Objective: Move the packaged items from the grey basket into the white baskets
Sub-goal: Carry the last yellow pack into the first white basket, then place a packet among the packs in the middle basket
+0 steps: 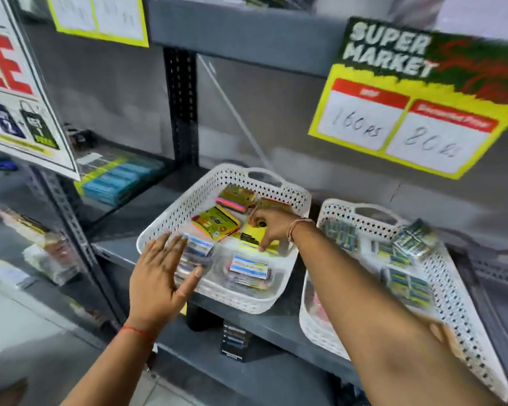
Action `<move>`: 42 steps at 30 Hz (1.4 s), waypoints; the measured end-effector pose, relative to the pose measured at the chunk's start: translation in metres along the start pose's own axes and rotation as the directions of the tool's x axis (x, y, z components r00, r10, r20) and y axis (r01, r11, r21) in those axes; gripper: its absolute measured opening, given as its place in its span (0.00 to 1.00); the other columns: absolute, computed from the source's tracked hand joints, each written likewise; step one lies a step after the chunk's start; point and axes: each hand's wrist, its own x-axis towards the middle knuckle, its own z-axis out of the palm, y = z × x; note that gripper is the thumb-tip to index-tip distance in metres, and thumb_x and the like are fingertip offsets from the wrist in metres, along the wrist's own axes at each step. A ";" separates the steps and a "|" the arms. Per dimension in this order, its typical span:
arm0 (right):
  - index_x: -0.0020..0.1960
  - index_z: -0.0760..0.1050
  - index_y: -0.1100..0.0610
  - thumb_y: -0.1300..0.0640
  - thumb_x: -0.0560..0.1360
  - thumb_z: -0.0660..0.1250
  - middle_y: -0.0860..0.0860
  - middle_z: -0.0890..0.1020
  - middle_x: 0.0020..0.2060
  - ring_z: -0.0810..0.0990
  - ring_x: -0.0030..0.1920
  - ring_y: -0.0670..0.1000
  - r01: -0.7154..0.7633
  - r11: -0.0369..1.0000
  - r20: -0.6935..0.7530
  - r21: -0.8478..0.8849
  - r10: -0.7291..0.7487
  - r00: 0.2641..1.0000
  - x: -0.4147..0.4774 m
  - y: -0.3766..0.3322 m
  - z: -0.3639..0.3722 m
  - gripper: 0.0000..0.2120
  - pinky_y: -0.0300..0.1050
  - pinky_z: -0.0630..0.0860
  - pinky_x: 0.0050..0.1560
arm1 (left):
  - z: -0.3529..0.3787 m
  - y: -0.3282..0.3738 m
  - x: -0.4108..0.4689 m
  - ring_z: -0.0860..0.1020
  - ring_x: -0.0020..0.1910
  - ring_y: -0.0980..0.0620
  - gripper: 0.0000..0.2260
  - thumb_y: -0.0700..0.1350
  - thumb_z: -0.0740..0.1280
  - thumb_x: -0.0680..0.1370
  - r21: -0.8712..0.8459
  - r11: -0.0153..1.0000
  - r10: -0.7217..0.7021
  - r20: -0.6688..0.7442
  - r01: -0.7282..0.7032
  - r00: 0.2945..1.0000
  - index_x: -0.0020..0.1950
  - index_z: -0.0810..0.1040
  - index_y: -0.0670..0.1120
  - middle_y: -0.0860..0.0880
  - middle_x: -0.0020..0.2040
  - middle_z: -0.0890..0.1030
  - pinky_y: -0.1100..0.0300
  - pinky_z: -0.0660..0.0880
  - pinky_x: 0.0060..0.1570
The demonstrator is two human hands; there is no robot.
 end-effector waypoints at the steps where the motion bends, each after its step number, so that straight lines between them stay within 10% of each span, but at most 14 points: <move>1: 0.62 0.72 0.57 0.60 0.62 0.78 0.55 0.75 0.63 0.75 0.61 0.57 -0.014 1.000 0.028 -0.001 0.014 1.000 0.006 -0.001 0.007 0.31 0.44 0.73 0.56 | 0.003 -0.003 -0.001 0.71 0.65 0.40 0.35 0.65 0.48 0.76 -0.008 1.000 -0.010 0.002 0.010 1.000 0.61 0.75 0.36 0.38 0.60 0.77 0.54 0.56 0.68; 19: 0.62 0.70 0.54 0.61 0.64 0.74 0.55 0.75 0.61 0.73 0.50 0.53 -0.048 0.999 0.006 -0.015 0.048 0.999 0.009 0.000 0.019 0.29 0.41 0.68 0.43 | 0.000 0.000 0.000 0.70 0.65 0.43 0.35 0.65 0.47 0.76 0.000 1.000 -0.006 0.015 0.006 1.000 0.62 0.75 0.39 0.40 0.60 0.78 0.58 0.54 0.69; 31: 0.72 0.64 0.54 0.53 0.69 0.72 0.55 0.57 0.76 0.55 0.76 0.54 -0.061 0.997 -0.401 0.052 0.077 0.913 -0.083 0.042 -0.012 0.34 0.51 0.57 0.75 | -0.008 0.072 -0.005 0.62 0.70 0.43 0.34 0.64 0.48 0.77 -0.079 0.985 0.155 -0.018 -0.156 0.988 0.63 0.73 0.37 0.39 0.64 0.75 0.50 0.51 0.71; 42: 0.76 0.53 0.57 0.50 0.79 0.60 0.54 0.52 0.77 0.56 0.76 0.53 -0.253 0.950 -0.201 0.181 0.288 0.936 -0.166 0.143 -0.010 0.30 0.43 0.55 0.74 | 0.044 0.169 -0.024 0.69 0.66 0.40 0.38 0.66 0.42 0.77 0.037 0.954 0.272 0.303 -0.296 0.913 0.66 0.72 0.38 0.39 0.65 0.74 0.56 0.50 0.69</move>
